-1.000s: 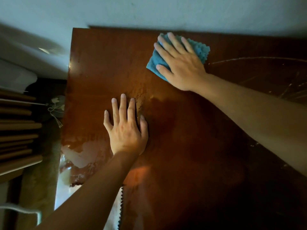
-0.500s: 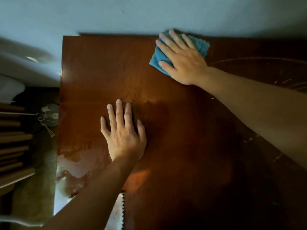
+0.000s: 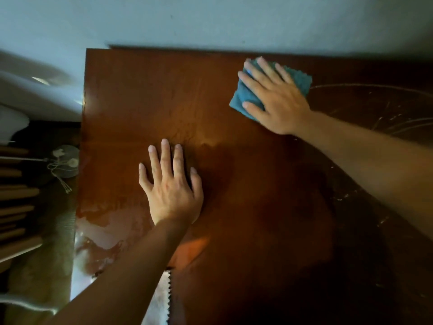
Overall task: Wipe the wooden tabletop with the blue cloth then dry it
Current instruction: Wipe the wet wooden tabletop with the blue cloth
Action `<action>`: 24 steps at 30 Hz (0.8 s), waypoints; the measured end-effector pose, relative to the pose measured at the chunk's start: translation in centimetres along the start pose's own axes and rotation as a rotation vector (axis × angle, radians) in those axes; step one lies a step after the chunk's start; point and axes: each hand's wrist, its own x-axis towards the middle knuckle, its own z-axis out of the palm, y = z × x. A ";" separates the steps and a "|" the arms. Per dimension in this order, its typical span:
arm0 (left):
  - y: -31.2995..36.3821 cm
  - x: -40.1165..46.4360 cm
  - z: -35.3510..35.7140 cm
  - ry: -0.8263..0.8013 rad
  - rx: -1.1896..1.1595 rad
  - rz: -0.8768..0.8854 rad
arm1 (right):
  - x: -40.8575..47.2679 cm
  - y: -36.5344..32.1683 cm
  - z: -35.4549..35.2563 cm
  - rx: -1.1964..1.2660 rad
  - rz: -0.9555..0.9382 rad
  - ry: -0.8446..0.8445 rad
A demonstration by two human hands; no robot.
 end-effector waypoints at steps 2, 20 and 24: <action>0.0 0.0 0.0 0.007 -0.006 0.003 | 1.3 0.4 -0.2 0.000 0.019 -0.018; 9.2 -2.5 0.2 -0.137 -0.009 0.170 | -0.7 4.3 -0.2 0.043 0.008 -0.028; 11.3 -3.2 1.6 -0.138 0.074 0.127 | -6.0 2.3 1.1 0.018 -0.072 0.030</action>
